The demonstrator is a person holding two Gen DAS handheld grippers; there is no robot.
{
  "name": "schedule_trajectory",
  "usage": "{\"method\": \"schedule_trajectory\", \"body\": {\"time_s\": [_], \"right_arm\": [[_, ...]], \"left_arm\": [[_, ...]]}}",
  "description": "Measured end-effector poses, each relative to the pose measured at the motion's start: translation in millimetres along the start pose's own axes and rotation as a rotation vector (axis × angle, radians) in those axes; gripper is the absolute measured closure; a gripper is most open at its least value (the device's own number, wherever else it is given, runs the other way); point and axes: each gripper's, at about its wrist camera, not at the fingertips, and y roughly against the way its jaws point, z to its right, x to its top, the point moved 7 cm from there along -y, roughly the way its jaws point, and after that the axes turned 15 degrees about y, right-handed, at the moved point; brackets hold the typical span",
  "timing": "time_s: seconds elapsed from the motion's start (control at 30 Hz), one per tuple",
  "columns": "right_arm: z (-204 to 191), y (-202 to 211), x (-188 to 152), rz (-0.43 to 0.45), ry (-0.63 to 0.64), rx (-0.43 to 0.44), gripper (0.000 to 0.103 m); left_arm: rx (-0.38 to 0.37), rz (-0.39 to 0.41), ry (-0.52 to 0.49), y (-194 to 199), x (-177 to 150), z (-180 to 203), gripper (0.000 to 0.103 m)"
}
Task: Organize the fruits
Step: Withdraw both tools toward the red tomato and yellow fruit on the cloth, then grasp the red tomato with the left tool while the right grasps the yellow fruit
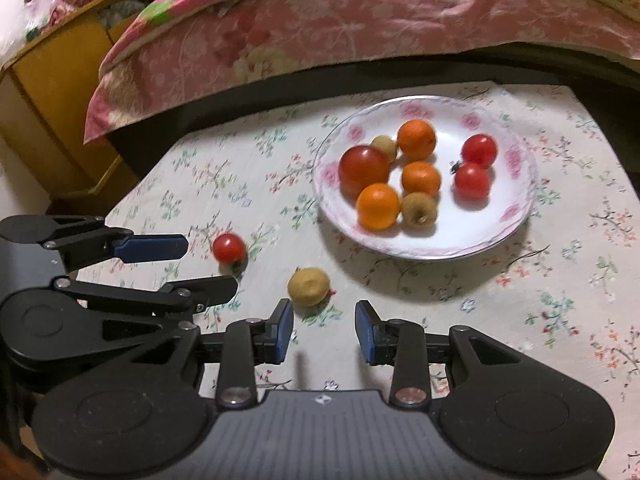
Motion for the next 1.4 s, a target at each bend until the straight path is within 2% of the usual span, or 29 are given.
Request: {"method": "schedule_trajectory", "body": {"time_s": [0.53,0.97,1.1,1.2,1.4], "right_arm": [[-2,-29,8,0.004,0.053,0.015,0.069],[-2,-38,14,0.020,0.052,0.074,0.069],[-1,-40,17,0.017,0.050,0.089,0.069],[-2,-40,17,0.016,0.053,0.105,0.073],[-3,-39,17,0.010,0.056,0.098,0.075]], "left_arm": [[0.021,-0.005,0.023,-27,9,-15,0.044],[0.002,-0.023,0.034,-45,15,-16,0.044],[-0.014,-0.024,0.035,-45,14,-14,0.054],[-0.021,-0.025,0.031,-45,14,-12,0.063],[-0.030,-0.033,0.001,-43,11,-7,0.065]]}}
